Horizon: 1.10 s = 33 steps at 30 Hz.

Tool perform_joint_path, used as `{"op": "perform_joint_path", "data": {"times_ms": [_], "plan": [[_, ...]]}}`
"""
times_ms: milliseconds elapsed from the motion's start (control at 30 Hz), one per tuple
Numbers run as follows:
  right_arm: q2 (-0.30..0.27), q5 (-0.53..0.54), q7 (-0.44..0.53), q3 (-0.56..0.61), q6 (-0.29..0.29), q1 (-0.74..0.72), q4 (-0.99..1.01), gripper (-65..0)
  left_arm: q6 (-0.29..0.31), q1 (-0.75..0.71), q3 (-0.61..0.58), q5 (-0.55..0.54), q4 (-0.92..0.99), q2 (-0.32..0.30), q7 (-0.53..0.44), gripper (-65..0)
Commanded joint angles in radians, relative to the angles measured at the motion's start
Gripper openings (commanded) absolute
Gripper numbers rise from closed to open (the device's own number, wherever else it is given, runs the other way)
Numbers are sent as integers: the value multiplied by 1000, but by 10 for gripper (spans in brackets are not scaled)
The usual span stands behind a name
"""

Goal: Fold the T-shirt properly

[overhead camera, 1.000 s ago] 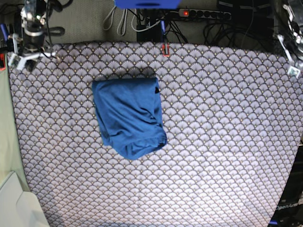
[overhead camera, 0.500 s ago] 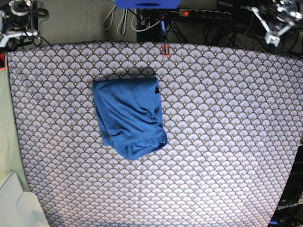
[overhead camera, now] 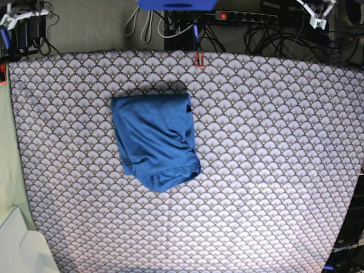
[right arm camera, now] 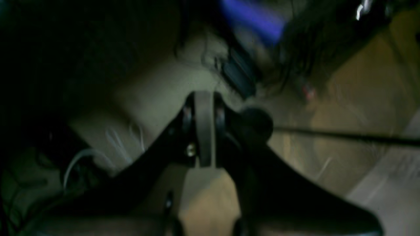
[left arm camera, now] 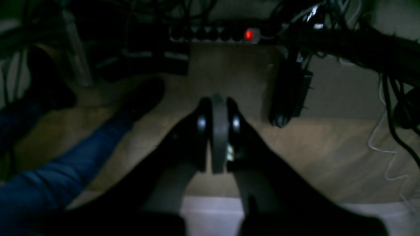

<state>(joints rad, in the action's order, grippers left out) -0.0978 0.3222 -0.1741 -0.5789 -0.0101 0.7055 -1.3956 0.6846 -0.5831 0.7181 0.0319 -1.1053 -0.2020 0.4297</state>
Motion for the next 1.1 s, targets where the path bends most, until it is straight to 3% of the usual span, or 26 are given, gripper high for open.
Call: {"op": "perform_joint_path", "data": {"times_ms": [0, 133, 333, 600, 800, 1067], "plan": [[-21, -4, 18, -5, -3, 10, 25, -650, 5, -11, 5, -3, 1, -14, -24, -649], [-38, -4, 69, 53, -3, -8, 144, -650, 5, -11, 5, -2, 52, -14, -90, -650], [-66, -5, 269, 213, -9, -11, 351, -650, -6, -10, -91, -2, 130, -18, -173, -650], [-87, -5, 385, 340, -9, -157, 707, -650, -9, 74, -225, -2, 279, 9, -173, -650], [-98, -5, 577, 480, -14, -294, 1017, -650, -9, 124, -233, 0, 325, 60, -173, -650], [-95, -4, 724, 744, -244, -421, 1251, -650, -213, 156, -374, 39, 328, 66, -216, -650]]}}
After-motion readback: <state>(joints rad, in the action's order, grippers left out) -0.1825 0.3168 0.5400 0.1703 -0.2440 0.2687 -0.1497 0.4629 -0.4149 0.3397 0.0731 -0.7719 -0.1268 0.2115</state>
